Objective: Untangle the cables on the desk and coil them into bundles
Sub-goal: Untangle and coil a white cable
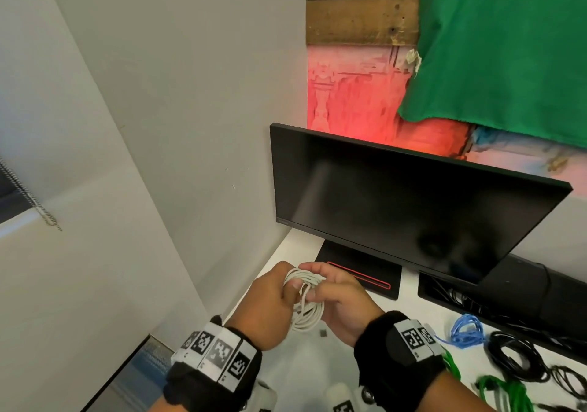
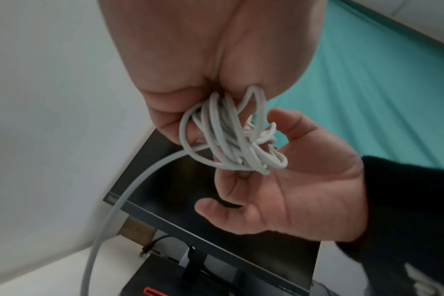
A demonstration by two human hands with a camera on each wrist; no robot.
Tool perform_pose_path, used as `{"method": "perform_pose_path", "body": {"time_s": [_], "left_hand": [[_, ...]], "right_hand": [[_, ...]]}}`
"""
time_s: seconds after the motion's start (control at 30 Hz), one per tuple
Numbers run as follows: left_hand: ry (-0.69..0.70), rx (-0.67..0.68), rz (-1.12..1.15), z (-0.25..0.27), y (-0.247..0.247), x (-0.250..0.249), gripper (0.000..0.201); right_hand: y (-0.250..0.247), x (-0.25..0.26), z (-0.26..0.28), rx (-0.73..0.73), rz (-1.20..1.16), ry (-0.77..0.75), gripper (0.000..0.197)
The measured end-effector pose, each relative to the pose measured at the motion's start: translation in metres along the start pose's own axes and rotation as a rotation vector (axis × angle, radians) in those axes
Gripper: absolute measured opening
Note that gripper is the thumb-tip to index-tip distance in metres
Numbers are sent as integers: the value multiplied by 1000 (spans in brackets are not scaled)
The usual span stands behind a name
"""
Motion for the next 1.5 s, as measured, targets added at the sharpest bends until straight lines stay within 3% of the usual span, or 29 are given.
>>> {"method": "perform_pose_path", "body": {"time_s": [0.27,0.37,0.5,0.67,0.9,1.03,1.2,1.33,1.4,1.5], "left_hand": [[25,-39,-158,2,0,-12,14],[34,-48,-231,6,5,-17,7],[21,-88,-244,10,10,-15,12],[-57,-155,-197,8,5,-3,20],[-114,-118,13,13,16,-5,9],[-160,-65,186,17,19,-7,8],[-182,40,233,17,16,-9,9],[-247,127,456,16,14,-12,17],[-299,93,614,16,17,-15,19],[-372,-8,712,15,29,-14,20]], "right_hand": [[-5,0,5,20,30,46,68],[-4,1,6,-38,250,14,68],[-7,8,12,-42,599,-64,57],[-14,12,23,-133,755,-90,40],[-17,-2,34,-254,844,-177,25],[-31,6,37,-139,851,-144,25],[-39,13,42,-70,856,-197,26],[-38,14,46,-37,829,-277,30],[-36,13,49,-77,975,-382,31],[-31,15,54,-49,1454,-607,19]]}}
Point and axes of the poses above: each hand's wrist, its own z-axis away from the middle knuckle, its own y-axis out of the palm, x = y × z, the point moved 1 cm from there along -z, towards the middle knuckle, and after that the axes turned 1 degree about x, right-handed, at the moved point
